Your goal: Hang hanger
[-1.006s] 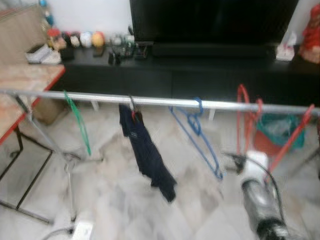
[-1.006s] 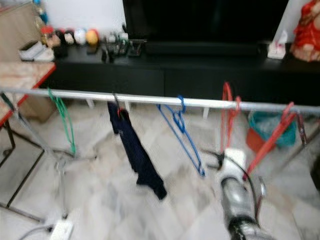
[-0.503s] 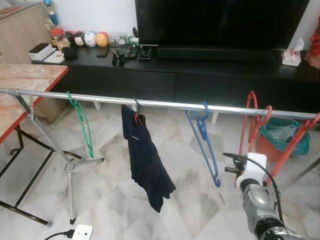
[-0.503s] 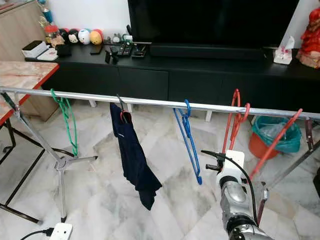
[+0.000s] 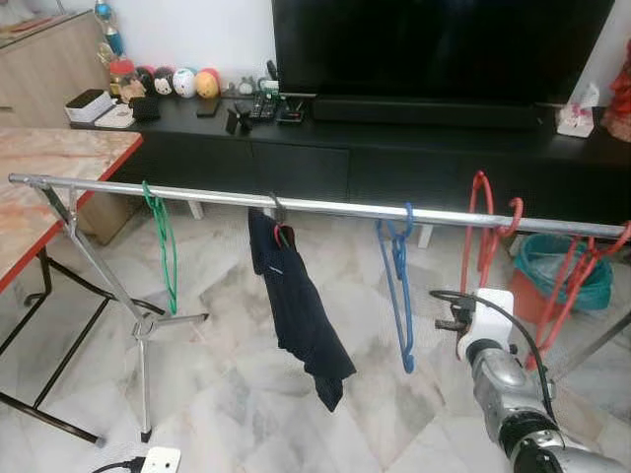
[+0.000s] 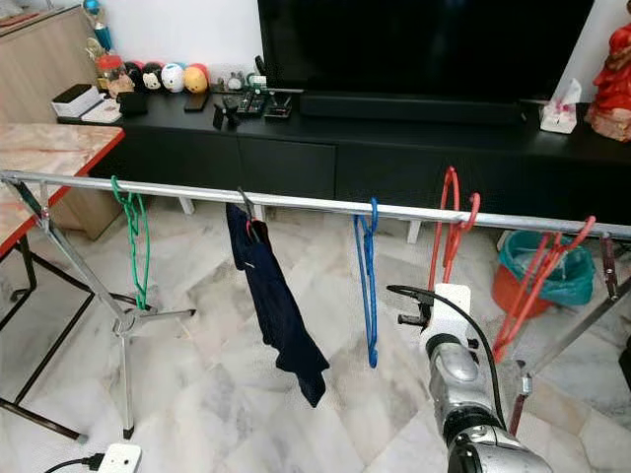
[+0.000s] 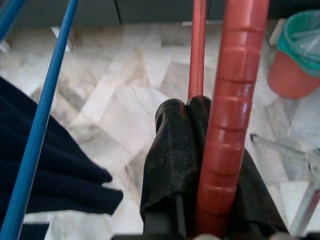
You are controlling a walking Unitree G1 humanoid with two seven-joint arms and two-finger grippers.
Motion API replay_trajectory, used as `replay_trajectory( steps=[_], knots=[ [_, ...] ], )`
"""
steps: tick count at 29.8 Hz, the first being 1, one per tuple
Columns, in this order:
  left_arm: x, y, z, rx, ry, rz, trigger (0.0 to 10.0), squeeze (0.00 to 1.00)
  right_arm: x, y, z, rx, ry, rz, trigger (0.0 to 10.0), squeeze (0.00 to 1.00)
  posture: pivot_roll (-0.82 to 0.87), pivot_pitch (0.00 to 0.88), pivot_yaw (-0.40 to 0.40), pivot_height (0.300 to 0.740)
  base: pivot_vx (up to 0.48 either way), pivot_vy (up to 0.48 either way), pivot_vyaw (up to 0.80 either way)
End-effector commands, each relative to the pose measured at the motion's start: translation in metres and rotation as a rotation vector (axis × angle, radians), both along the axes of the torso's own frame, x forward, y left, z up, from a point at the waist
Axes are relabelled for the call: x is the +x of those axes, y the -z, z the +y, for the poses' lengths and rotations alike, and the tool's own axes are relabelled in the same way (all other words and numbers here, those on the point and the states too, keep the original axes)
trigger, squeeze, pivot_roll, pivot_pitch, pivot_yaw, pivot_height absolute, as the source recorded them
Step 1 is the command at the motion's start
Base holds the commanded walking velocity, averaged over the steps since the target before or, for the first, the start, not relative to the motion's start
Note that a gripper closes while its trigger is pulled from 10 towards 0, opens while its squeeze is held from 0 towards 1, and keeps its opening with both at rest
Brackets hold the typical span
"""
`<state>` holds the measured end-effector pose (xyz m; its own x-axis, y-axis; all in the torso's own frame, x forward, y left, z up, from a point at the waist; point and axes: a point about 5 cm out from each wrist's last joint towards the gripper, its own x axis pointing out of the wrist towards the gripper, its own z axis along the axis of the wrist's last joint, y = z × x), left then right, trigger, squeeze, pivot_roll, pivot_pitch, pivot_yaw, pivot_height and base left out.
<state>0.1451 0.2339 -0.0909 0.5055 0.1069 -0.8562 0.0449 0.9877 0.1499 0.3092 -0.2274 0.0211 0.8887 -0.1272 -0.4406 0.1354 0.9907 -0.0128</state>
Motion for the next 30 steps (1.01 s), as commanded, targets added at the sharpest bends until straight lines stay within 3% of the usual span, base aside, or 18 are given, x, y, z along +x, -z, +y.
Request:
replay_trajectory(
  steps=[1,6,18,30],
  knots=[
    [-0.005,0.002,0.001,0.006,0.001,0.02,10.0,0.0,0.006,-0.006,-0.001,-0.032,-0.018,0.024,10.0,0.0,0.0,0.0,0.024,0.74,0.0,0.0,0.0],
    [-0.004,0.002,0.001,0.004,0.002,0.022,10.0,0.0,0.01,-0.008,0.002,-0.027,-0.038,0.032,10.0,0.0,0.01,0.0,0.019,0.74,0.0,0.0,0.0],
    [-0.005,0.0,0.006,0.016,0.008,0.028,10.0,0.0,0.009,-0.004,0.002,0.064,0.043,0.089,10.0,0.0,0.01,0.0,0.027,0.74,0.0,0.0,0.0],
    [-0.005,-0.001,0.011,0.021,0.003,0.026,10.0,0.0,0.009,-0.003,0.005,0.08,0.035,0.116,10.0,0.0,0.01,0.0,0.035,0.74,0.0,0.0,0.0]
  ],
)
